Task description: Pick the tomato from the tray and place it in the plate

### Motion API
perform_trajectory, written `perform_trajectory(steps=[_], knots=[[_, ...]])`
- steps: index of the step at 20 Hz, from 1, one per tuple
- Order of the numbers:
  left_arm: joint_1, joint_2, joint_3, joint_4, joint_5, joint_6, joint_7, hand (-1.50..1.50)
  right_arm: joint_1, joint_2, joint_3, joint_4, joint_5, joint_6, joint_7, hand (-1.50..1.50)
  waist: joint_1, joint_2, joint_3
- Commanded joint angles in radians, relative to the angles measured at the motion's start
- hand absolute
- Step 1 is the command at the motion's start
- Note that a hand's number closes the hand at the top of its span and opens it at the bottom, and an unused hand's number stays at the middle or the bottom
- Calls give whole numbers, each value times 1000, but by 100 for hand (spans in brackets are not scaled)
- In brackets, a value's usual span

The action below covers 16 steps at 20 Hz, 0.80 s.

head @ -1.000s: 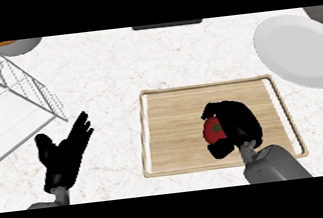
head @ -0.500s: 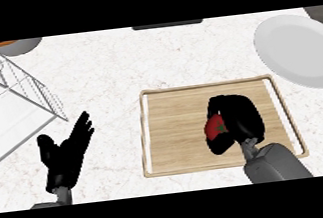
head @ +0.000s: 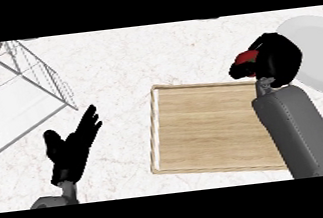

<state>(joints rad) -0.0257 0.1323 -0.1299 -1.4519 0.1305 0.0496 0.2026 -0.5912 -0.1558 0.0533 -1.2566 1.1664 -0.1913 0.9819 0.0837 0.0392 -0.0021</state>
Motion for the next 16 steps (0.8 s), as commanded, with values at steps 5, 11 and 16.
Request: perform_trajectory(steps=[5, 11, 16], knots=[[-16, -14, -37, 12, -12, -14, 16, 0, -242, -76, -174, 177, 282, -201, 284, 150, 55, 16, 0], [-27, -18, -36, 10, -13, -11, 18, 0, -286, -65, -288, 231, 447, -352, 361, 150, 51, 15, 3], [-36, -24, -27, 16, -16, 9, 34, 0, -276, -66, -390, 247, 546, -513, 348, 150, 24, 11, 6]])
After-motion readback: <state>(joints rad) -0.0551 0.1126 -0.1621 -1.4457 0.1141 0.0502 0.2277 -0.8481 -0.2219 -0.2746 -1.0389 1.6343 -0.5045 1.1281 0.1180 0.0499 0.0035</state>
